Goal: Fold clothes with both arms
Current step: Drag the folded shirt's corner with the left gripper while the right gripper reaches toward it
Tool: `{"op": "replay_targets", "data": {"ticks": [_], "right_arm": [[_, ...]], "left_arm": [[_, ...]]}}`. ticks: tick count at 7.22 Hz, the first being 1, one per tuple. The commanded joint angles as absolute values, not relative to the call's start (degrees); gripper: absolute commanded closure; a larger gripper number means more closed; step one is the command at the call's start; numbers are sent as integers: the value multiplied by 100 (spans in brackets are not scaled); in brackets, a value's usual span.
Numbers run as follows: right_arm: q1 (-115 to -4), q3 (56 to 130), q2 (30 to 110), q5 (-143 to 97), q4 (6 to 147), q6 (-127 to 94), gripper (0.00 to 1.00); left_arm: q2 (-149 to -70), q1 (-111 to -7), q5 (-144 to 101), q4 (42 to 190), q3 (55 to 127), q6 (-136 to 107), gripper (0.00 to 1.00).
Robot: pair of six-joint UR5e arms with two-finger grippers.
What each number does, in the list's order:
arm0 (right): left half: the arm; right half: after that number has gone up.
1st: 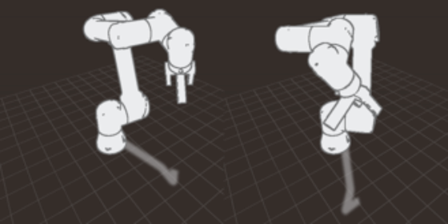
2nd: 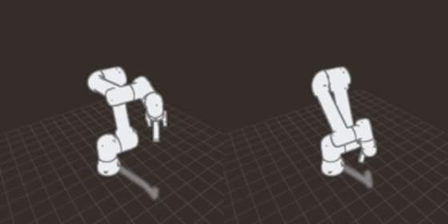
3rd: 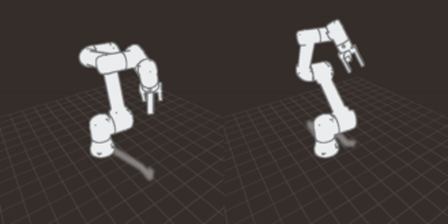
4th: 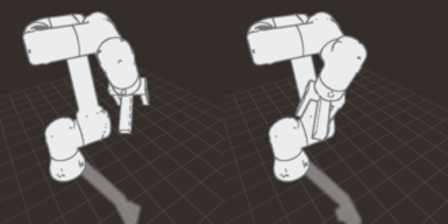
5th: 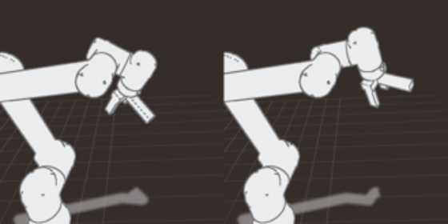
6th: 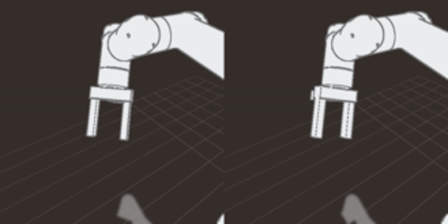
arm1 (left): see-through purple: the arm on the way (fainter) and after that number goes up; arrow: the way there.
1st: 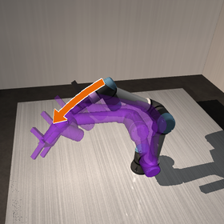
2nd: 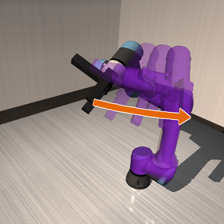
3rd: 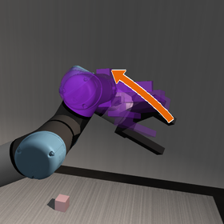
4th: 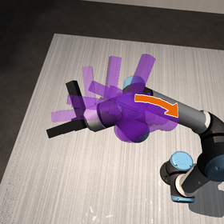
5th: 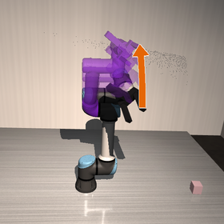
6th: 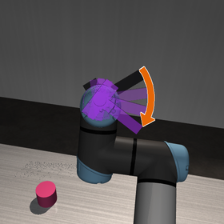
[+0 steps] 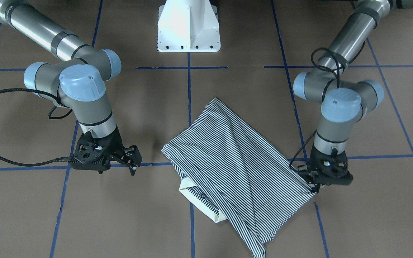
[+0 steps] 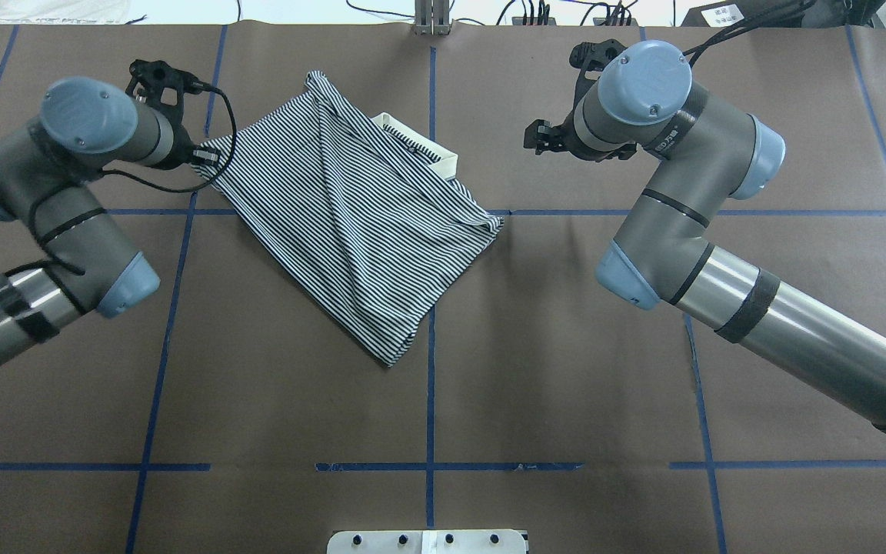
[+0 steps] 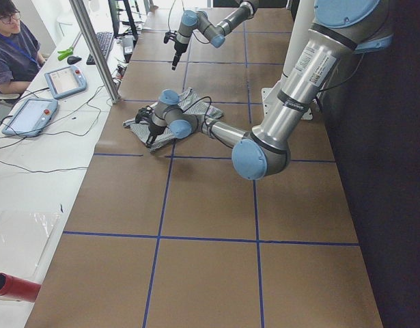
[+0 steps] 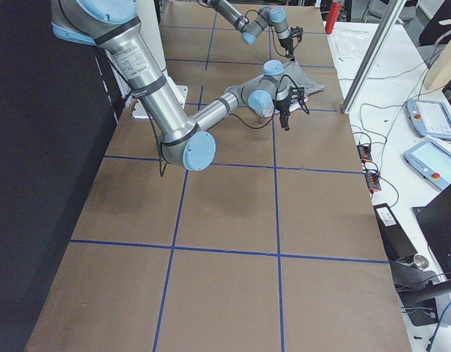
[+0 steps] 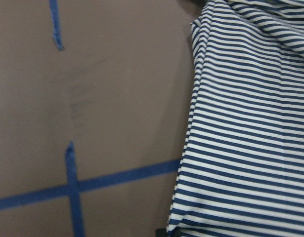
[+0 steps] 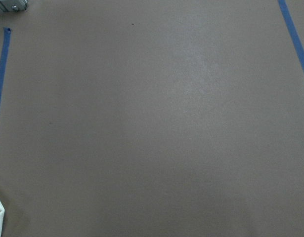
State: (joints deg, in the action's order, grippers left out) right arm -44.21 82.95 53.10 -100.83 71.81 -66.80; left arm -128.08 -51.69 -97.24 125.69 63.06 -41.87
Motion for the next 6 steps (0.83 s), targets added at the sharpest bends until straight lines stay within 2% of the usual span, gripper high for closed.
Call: {"op": "replay_targets", "data": {"ticks": [1, 2, 3, 4, 5, 6], "right_arm": [[-4412, 8341, 5274, -10090, 7181, -6706, 0], [-4377, 8341, 5247, -10090, 7181, -6767, 0], [-4299, 8332, 5169, -10081, 7172, -6811, 0], [-4185, 8262, 4942, -10055, 7189, -7142, 0], [-4070, 8009, 4626, -9889, 7207, -7581, 6], [-3965, 7363, 4058, -9653, 7198, -7768, 19]], "left_arm": [[-13675, -5370, -9528, 13235, 4897, -4148, 100], [-13597, -5414, -9545, 13271, 4939, -4131, 49], [-13231, -5414, -9588, 13515, 5331, -3966, 0], [-13071, -5492, -9806, 13535, 5692, -3738, 0], [-12939, -5502, -10122, 13579, 5878, -3744, 0], [-12711, -5502, -10125, 13570, 6237, -3762, 0]]}}
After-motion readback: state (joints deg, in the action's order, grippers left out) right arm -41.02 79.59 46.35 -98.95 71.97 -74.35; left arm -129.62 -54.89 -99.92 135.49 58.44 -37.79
